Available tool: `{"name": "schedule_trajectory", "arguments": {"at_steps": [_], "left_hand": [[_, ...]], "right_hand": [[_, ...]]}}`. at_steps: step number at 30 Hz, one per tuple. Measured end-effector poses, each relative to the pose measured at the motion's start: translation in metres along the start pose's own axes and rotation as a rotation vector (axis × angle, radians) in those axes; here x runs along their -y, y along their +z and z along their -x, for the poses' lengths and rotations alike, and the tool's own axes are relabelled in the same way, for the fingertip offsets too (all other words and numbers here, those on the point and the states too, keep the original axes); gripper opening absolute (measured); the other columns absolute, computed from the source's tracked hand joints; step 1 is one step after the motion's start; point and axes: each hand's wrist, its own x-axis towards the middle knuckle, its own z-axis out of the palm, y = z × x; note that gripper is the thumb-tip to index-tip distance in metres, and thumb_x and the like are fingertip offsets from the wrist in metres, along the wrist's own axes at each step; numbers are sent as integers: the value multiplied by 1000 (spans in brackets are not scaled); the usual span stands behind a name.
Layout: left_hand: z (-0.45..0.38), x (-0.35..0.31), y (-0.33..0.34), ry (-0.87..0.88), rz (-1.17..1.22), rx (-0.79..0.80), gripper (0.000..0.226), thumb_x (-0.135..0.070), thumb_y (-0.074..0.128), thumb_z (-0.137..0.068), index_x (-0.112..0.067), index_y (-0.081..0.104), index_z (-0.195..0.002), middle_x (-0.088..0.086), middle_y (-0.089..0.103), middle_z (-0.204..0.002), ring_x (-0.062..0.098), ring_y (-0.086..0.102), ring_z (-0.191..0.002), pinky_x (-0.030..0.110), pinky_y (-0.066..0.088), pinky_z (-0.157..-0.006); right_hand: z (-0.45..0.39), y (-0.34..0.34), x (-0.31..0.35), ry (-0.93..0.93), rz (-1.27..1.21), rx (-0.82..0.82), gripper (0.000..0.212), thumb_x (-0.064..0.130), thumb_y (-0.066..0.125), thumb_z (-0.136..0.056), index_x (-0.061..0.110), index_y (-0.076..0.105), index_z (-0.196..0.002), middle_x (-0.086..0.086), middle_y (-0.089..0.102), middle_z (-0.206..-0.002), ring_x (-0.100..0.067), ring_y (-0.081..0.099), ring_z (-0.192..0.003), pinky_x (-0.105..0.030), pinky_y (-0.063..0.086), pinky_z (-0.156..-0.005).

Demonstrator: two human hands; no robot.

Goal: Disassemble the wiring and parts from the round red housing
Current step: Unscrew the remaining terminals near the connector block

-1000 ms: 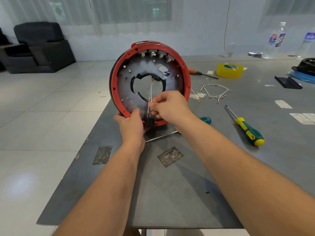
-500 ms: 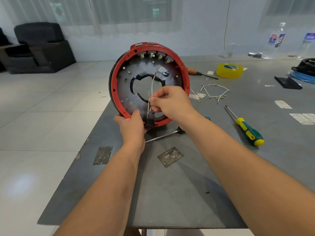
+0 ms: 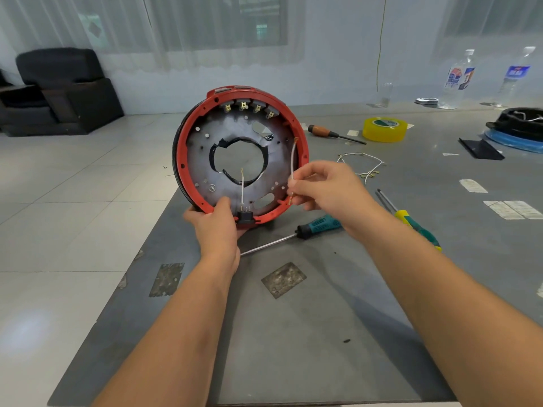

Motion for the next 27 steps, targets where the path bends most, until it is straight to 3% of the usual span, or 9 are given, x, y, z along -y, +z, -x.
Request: {"name": "schedule_trajectory", "arguments": {"at_steps": [4, 7, 11, 17, 19, 21, 23, 27], "left_hand": [[1, -1, 1, -6, 29, -18, 34, -5, 56, -92, -26, 40, -112, 9, 62, -116, 36, 71, -113, 48, 66, -67], [2, -2, 2, -8, 47, -25, 34, -7, 60, -94, -24, 40, -116, 7, 62, -116, 32, 72, -108, 46, 66, -66], [2, -3, 3, -19, 89, -24, 40, -14, 67, -97, -20, 40, -126, 8, 62, -128, 28, 72, -113, 53, 66, -77], [1, -4, 3, -27, 101, -4, 45, -20, 73, -96, -20, 39, -126, 10, 61, -132, 29, 73, -112, 55, 66, -77], [1, -3, 2, -19, 93, -9, 48, -21, 73, -96, -17, 38, -130, 10, 61, -133, 30, 73, -112, 56, 66, -77], [0, -2, 3, -15, 90, -11, 48, -21, 73, -96, -17, 38, -130, 9, 60, -133, 30, 74, -111, 56, 66, -76], [-1, -1, 3, -10, 85, -12, 49, -22, 73, -97, -17, 38, -130, 9, 61, -131, 29, 74, -109, 55, 66, -75], [-3, 0, 3, -3, 81, -18, 46, -21, 73, -97, -18, 39, -128, 9, 63, -130, 30, 75, -109, 55, 66, -75]], "right_hand": [[-11, -38, 2, -2, -30, -166, 7, 10, 74, -91, 15, 69, -89, -2, 75, -76, -10, 68, -62, -20, 52, -54], [-32, -58, -10, 117, 44, -295, 6, 15, 74, -91, 19, 69, -91, -2, 77, -87, -10, 70, -69, -24, 52, -57], [-64, -62, -33, 272, 217, -276, 9, 9, 73, -90, 16, 69, -86, -11, 76, -95, -16, 70, -74, -28, 57, -63], [-120, -43, -44, 381, 485, -248, 6, 7, 76, -87, 4, 73, -91, -13, 75, -79, -20, 73, -68, -35, 65, -72], [-136, -39, -45, 371, 647, -240, 9, 12, 77, -86, 5, 73, -89, -9, 73, -74, -18, 72, -63, -32, 61, -58], [-147, -36, -45, 334, 868, -241, 13, 13, 77, -83, 5, 72, -92, -6, 63, -69, -18, 60, -58, -27, 41, -44], [-153, -36, -47, 335, 953, -245, 18, 12, 77, -81, 5, 70, -97, -8, 56, -73, -23, 57, -71, -29, 33, -44], [-160, -30, -53, 348, 941, -226, 21, 14, 79, -79, 7, 66, -95, -15, 73, -108, -30, 68, -102, -32, 54, -72]]}}
